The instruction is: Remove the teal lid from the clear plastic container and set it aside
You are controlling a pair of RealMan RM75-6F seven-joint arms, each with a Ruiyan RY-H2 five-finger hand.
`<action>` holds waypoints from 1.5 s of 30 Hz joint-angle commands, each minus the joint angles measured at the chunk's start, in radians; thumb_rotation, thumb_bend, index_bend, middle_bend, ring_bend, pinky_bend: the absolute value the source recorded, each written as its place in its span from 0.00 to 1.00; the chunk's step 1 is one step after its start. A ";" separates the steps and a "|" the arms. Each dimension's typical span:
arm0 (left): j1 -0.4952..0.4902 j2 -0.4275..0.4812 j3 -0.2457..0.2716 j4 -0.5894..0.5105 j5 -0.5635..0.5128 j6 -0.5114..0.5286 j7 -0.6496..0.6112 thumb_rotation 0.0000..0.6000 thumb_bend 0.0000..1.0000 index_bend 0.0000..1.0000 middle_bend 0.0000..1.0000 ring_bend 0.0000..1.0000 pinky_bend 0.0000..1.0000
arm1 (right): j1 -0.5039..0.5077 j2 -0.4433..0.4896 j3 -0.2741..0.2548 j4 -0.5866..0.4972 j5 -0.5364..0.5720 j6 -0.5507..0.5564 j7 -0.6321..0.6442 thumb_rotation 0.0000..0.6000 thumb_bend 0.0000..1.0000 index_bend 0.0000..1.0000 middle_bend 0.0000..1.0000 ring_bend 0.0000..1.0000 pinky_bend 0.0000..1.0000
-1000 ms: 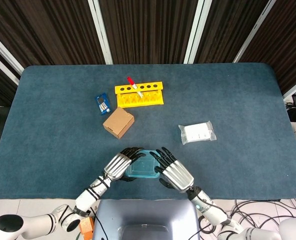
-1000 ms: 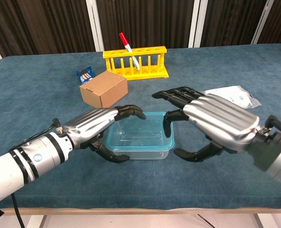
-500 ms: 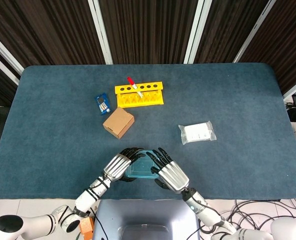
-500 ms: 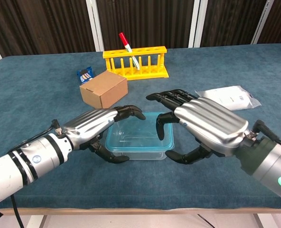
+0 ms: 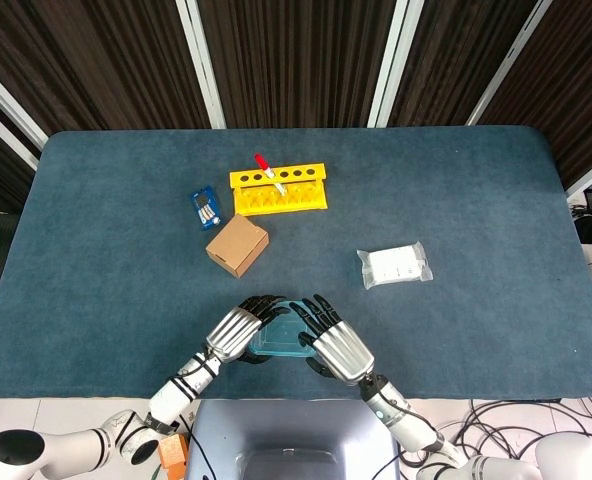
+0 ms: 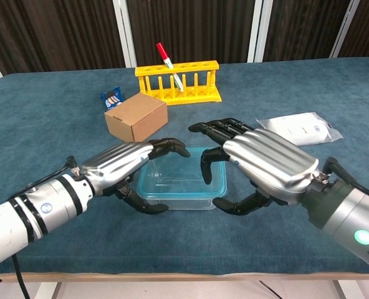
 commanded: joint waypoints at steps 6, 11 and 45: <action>0.000 0.003 0.003 -0.004 0.000 -0.006 0.003 1.00 0.30 0.47 0.48 0.33 0.36 | 0.004 0.007 0.006 -0.012 0.019 -0.002 -0.015 1.00 0.25 0.53 0.04 0.00 0.00; -0.001 0.004 0.006 -0.002 -0.001 -0.012 0.017 1.00 0.30 0.47 0.48 0.34 0.36 | 0.008 0.014 0.007 -0.024 0.021 0.004 -0.019 1.00 0.25 0.53 0.04 0.00 0.00; 0.010 0.042 0.018 -0.053 0.028 0.021 0.005 1.00 0.32 0.49 0.54 0.35 0.35 | 0.084 -0.068 0.024 0.096 -0.018 0.045 0.055 1.00 0.29 0.57 0.10 0.00 0.00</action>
